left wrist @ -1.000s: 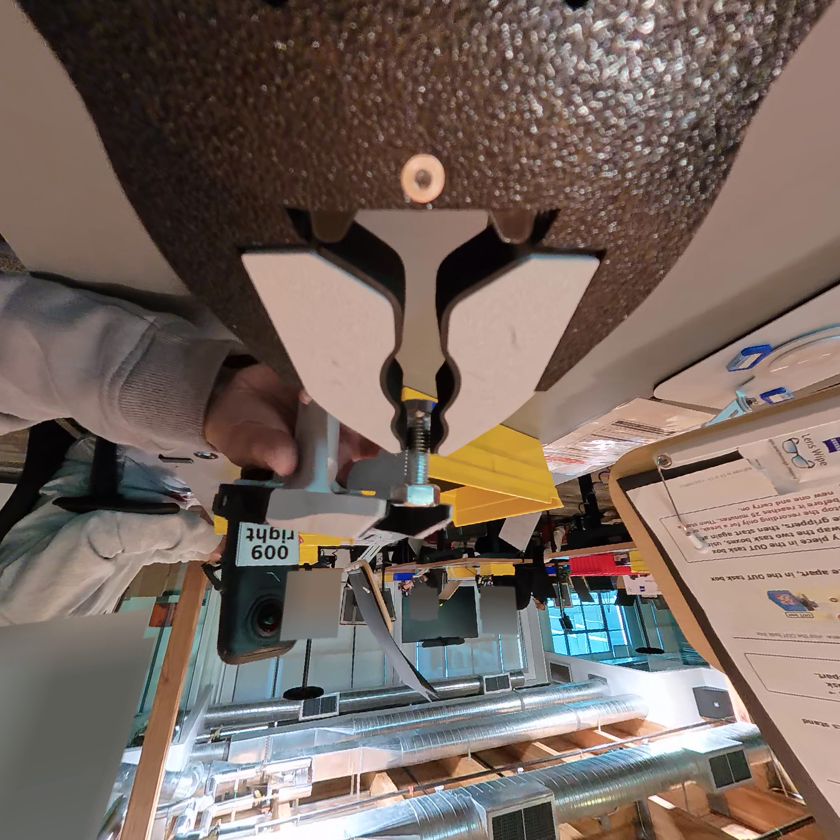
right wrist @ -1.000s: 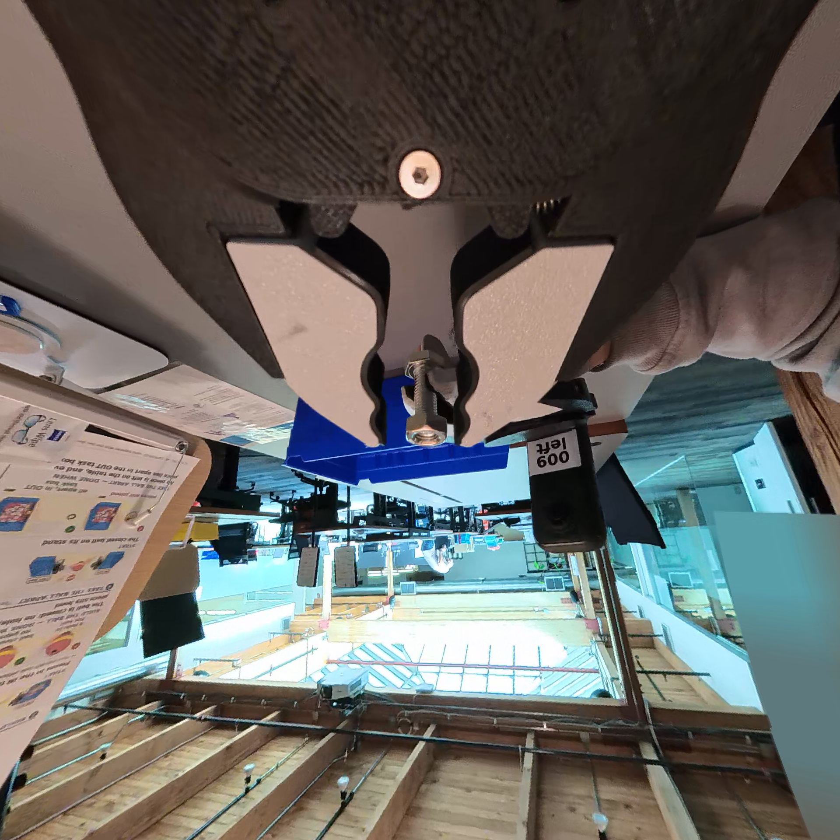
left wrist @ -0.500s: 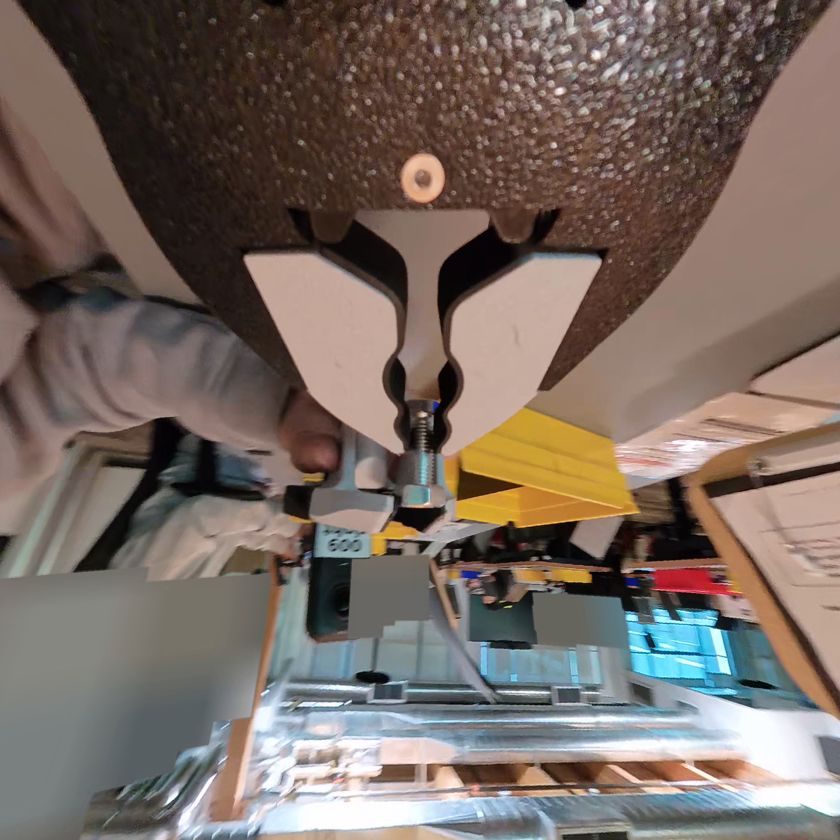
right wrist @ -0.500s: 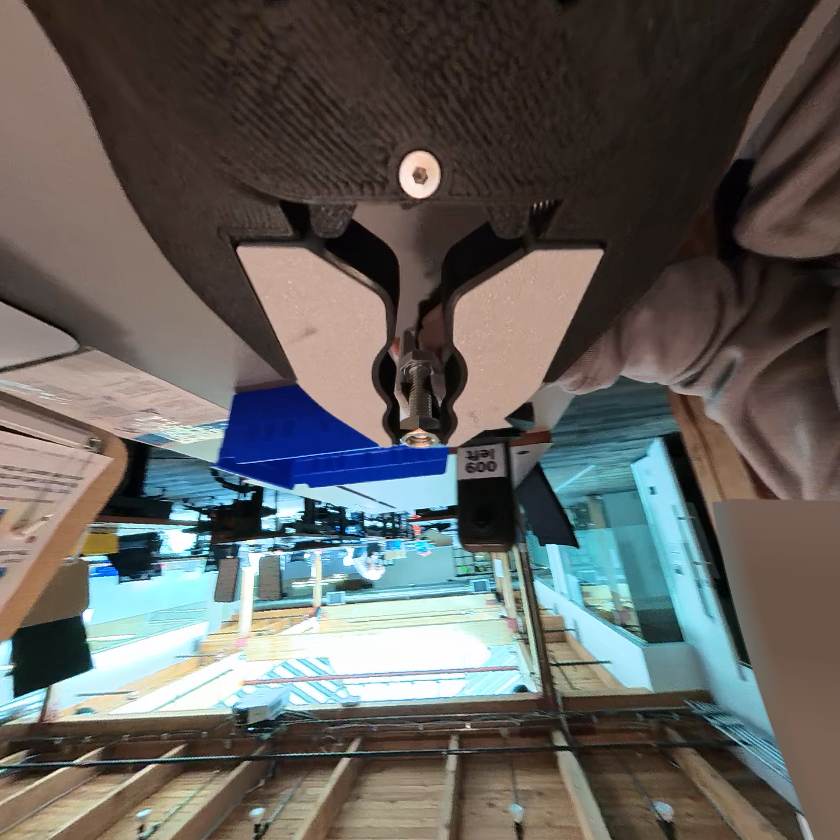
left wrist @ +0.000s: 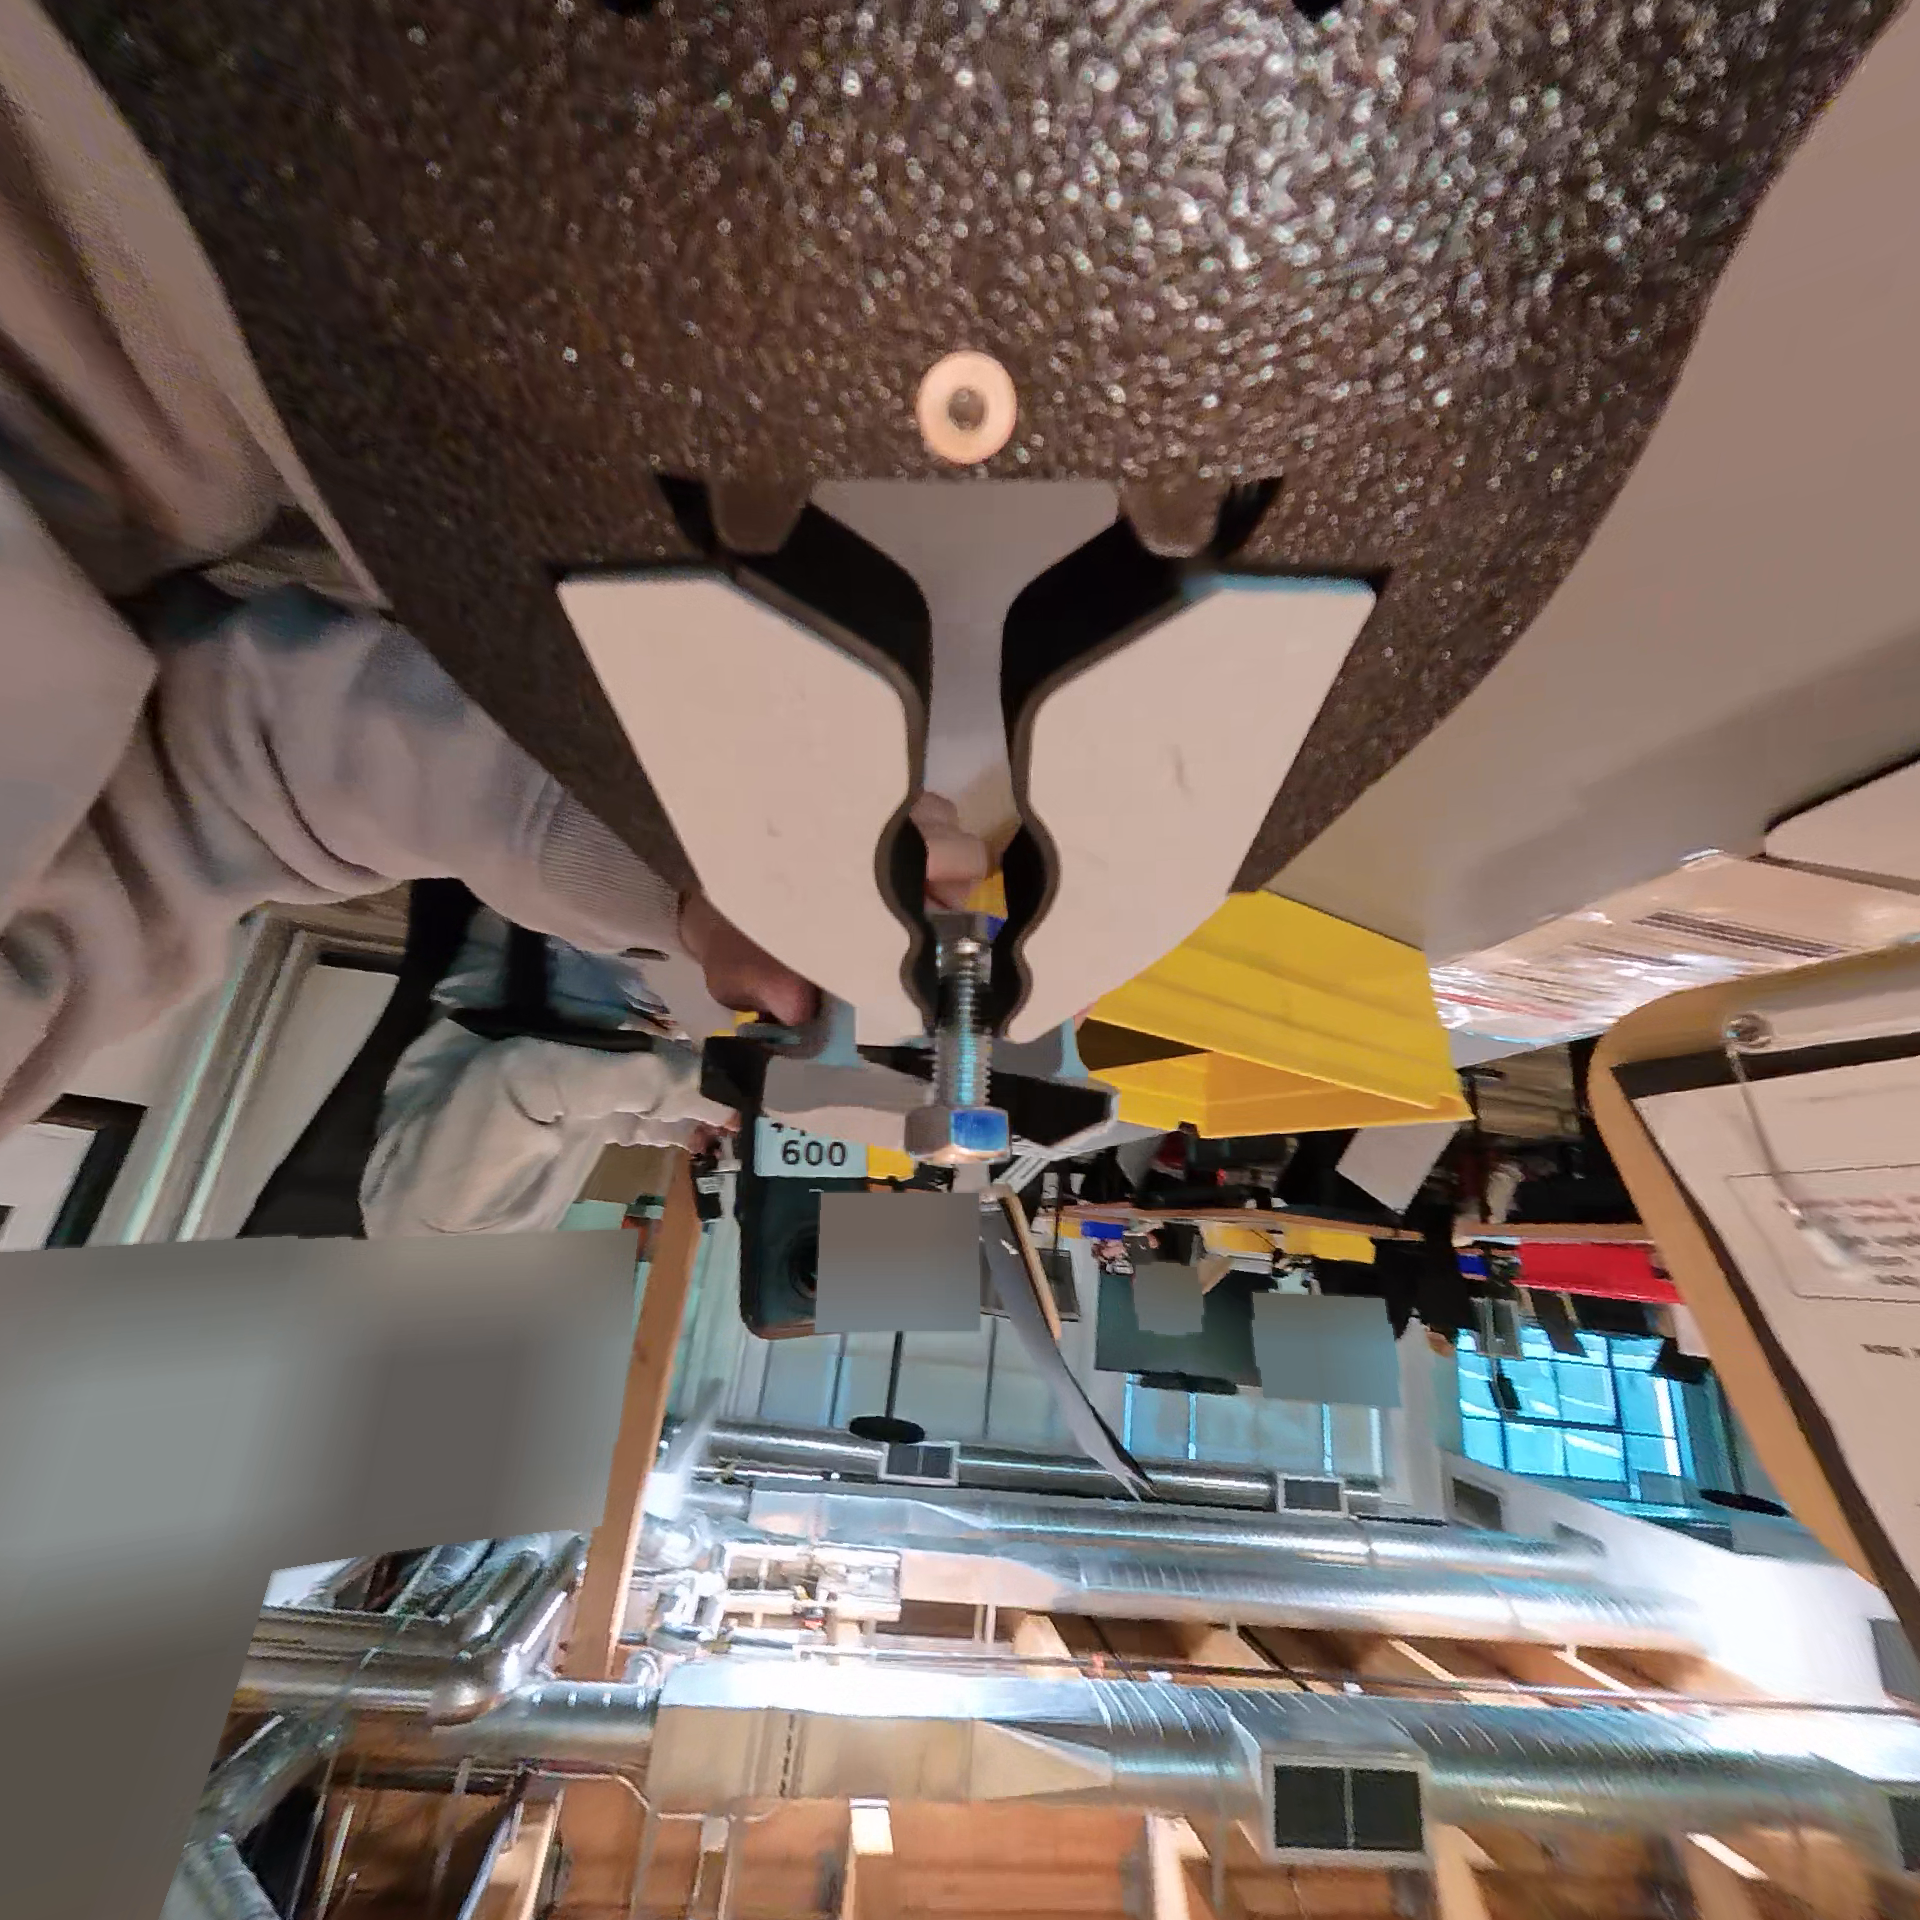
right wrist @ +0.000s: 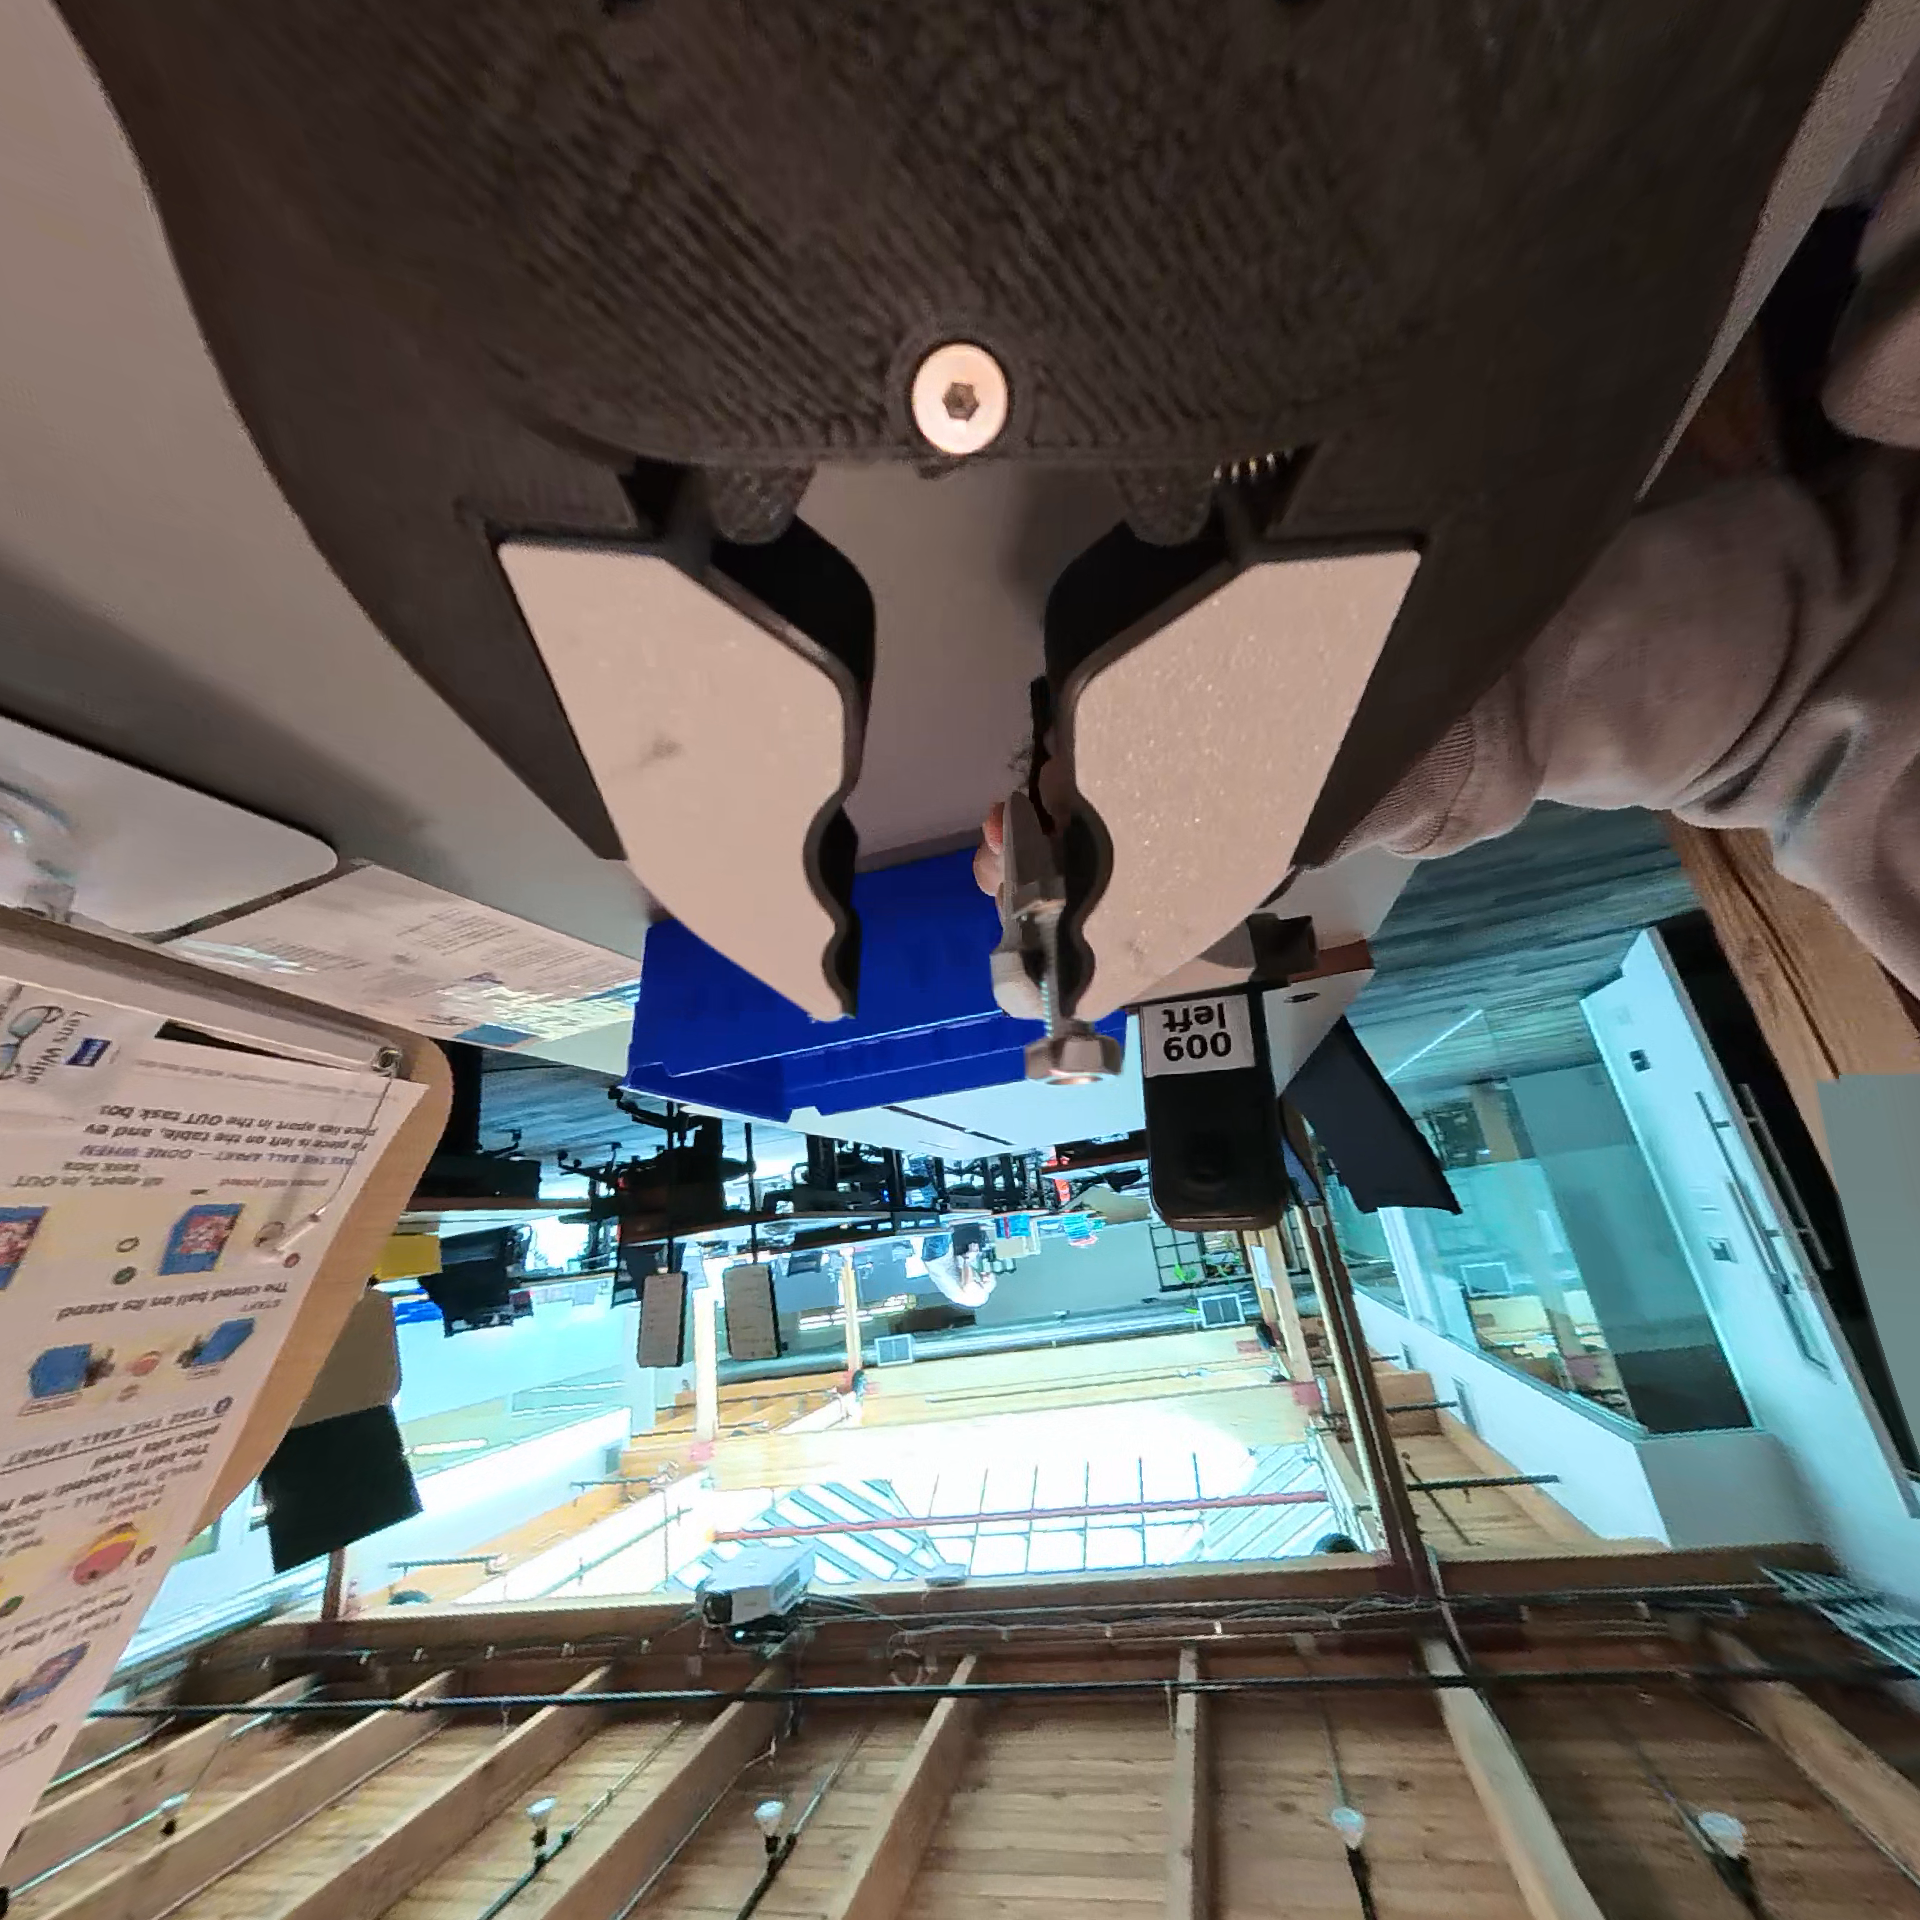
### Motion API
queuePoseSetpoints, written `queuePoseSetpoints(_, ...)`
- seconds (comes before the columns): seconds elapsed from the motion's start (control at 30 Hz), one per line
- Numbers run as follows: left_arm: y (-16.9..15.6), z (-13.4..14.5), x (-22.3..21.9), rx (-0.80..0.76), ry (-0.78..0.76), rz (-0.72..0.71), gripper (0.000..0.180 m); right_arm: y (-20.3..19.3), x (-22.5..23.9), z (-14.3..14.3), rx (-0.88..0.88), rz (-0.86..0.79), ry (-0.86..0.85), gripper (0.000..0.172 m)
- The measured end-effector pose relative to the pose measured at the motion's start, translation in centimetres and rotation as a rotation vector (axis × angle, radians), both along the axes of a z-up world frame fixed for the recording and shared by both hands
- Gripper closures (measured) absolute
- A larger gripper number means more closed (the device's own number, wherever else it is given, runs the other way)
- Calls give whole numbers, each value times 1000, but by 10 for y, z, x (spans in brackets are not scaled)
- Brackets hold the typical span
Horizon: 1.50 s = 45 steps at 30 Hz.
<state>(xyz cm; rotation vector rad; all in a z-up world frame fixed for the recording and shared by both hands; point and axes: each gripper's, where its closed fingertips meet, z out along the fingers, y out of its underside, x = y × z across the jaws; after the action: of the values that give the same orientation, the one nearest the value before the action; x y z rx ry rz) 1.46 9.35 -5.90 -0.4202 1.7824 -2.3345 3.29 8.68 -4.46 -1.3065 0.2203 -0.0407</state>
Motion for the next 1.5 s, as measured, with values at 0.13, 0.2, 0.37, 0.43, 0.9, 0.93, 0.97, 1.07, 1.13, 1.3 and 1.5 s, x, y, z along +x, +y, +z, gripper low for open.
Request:
queuePoseSetpoints(0.13,0,-11,12,90,-7,113,172,8,-6,2,-4,-14,-37,128)
queuePoseSetpoints(0.2,-2,-13,12,126,-42,142,172,12,-6,1,-9,-46,-42,129)
queuePoseSetpoints(0.37,-7,-16,12,183,-88,187,172,17,-2,-7,-58,-105,-62,136)
queuePoseSetpoints(0.43,-5,-16,15,195,-97,224,172,17,0,-9,-80,-138,-86,147)
queuePoseSetpoints(0.9,-10,-3,-14,4,52,-147,172,10,-28,5,27,195,-35,153)
queuePoseSetpoints(0.93,-11,-2,-18,-7,65,-191,172,10,-31,6,35,227,-33,153)
queuePoseSetpoints(0.97,-12,-1,-23,-13,70,-232,172,9,-36,7,41,257,-38,153)
queuePoseSetpoints(1.07,-13,1,-34,-42,106,-352,172,9,-47,10,55,336,-41,153)
queuePoseSetpoints(1.13,-13,2,-38,-54,115,-389,172,8,-51,11,64,370,-38,153)
queuePoseSetpoints(1.3,-10,-3,-15,7,36,-148,172,8,-29,6,66,212,14,143)
queuePoseSetpoints(1.5,8,-7,20,137,-118,289,172,9,-1,1,32,-38,16,126)
